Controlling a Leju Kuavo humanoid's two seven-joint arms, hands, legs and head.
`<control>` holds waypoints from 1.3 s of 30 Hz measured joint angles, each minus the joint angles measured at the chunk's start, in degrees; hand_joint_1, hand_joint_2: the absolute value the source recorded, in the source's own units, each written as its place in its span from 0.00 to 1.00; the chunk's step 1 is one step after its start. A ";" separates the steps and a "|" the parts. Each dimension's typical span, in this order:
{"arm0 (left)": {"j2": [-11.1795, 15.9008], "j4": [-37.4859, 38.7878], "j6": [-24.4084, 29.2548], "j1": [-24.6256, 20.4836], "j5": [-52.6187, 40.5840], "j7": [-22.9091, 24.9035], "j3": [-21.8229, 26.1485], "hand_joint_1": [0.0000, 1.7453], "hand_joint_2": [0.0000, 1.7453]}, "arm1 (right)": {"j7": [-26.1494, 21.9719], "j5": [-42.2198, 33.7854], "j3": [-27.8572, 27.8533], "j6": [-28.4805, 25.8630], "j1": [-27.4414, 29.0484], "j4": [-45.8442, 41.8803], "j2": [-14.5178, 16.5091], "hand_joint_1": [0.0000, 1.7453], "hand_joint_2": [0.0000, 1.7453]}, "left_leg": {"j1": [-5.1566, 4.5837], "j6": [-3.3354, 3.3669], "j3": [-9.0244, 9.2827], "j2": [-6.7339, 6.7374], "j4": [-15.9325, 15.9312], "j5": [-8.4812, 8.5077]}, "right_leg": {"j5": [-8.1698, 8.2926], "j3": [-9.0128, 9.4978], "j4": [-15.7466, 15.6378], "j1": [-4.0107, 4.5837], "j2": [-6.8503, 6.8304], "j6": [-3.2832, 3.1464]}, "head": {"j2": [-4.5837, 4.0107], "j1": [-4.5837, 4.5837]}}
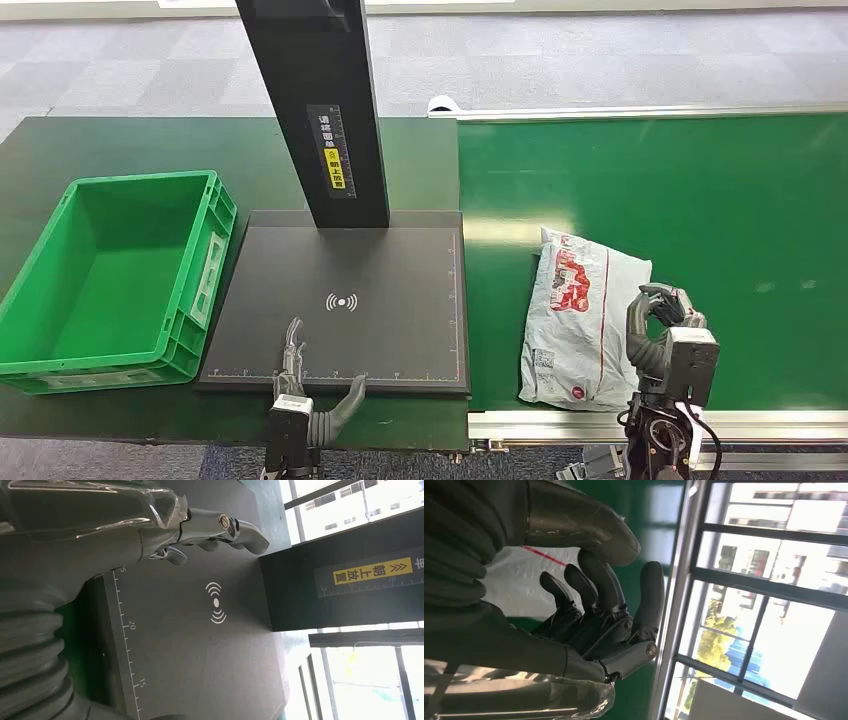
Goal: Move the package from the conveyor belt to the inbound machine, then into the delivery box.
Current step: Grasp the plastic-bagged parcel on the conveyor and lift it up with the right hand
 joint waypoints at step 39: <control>0.63 -0.34 -2.73 -0.42 0.00 0.00 -1.47 0.00 1.00 | 13.69 36.23 7.97 14.33 -28.27 49.53 -13.99 0.00 1.00 | -0.02 0.05 -0.22 -0.19 0.06 0.08 | 0.06 0.16 0.02 -0.02 -0.18 0.07 | 0.01 0.00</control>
